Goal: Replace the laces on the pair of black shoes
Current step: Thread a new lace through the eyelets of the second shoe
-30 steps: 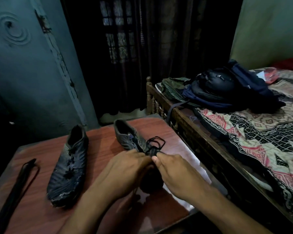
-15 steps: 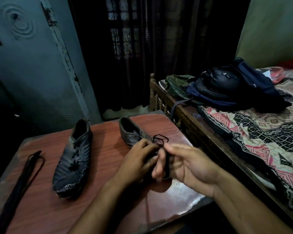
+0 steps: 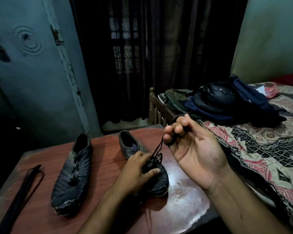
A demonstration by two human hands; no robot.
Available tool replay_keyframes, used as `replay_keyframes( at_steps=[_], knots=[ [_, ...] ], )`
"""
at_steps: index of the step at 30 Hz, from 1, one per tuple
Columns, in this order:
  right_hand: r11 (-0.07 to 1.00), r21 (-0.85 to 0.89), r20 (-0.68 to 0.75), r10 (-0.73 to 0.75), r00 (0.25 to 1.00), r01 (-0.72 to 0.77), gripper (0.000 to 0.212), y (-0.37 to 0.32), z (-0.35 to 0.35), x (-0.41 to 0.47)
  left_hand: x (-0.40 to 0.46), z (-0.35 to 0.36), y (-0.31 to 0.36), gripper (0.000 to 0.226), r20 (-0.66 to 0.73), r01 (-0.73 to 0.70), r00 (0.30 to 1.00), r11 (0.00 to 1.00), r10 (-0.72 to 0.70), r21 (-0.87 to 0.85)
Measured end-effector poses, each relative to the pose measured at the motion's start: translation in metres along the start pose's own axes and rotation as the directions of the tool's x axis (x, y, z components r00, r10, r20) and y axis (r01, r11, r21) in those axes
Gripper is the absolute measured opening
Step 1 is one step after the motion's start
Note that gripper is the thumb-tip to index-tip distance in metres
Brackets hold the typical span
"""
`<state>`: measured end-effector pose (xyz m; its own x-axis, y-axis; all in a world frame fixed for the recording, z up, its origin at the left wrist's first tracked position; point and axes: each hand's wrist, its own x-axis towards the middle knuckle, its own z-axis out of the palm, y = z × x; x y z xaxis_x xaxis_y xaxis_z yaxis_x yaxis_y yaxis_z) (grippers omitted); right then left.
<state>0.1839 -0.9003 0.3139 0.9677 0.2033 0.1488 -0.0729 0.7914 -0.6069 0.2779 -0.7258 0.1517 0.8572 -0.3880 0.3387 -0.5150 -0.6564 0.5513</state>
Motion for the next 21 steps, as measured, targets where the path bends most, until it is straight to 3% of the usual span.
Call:
replay_keyframes(
  at_steps=[5, 9, 13, 16, 19, 21],
  knots=[
    [0.998, -0.068, -0.006, -0.007, 1.000, 0.006, 0.034, -0.002, -0.001, -0.011, 0.006, -0.006, 0.012, 0.017, -0.009, 0.003, 1.000, 1.000, -0.003, 0.020],
    [0.999, -0.031, 0.012, -0.024, 1.000, 0.024, 0.038, -0.008, -0.005, -0.016, -0.001, -0.012, 0.015, 0.075, 0.005, 0.095, 0.995, 0.987, -0.095, -0.132],
    [0.994, 0.015, 0.027, -0.107, 0.994, 0.106, 0.041, -0.024, 0.001, -0.012, -0.005, -0.008, 0.005, 0.053, -0.053, 0.047, 0.997, 0.988, -0.055, -0.144],
    [0.996, -0.025, 0.051, -0.084, 0.995, 0.085, 0.038, -0.023, 0.006, -0.014, -0.006, -0.008, 0.004, 0.047, -0.060, 0.059, 0.996, 0.992, -0.066, -0.112],
    [0.996, -0.072, 0.077, -0.048, 0.996, 0.054, 0.038, -0.014, 0.009, -0.018, -0.002, -0.014, 0.024, 0.055, 0.048, 0.047, 0.998, 0.996, -0.051, 0.070],
    [0.997, -0.069, 0.065, -0.041, 0.997, 0.046, 0.040, -0.011, 0.011, -0.018, 0.000, -0.030, 0.058, 0.067, -0.012, -0.065, 0.998, 0.998, 0.065, -0.002]
  ],
)
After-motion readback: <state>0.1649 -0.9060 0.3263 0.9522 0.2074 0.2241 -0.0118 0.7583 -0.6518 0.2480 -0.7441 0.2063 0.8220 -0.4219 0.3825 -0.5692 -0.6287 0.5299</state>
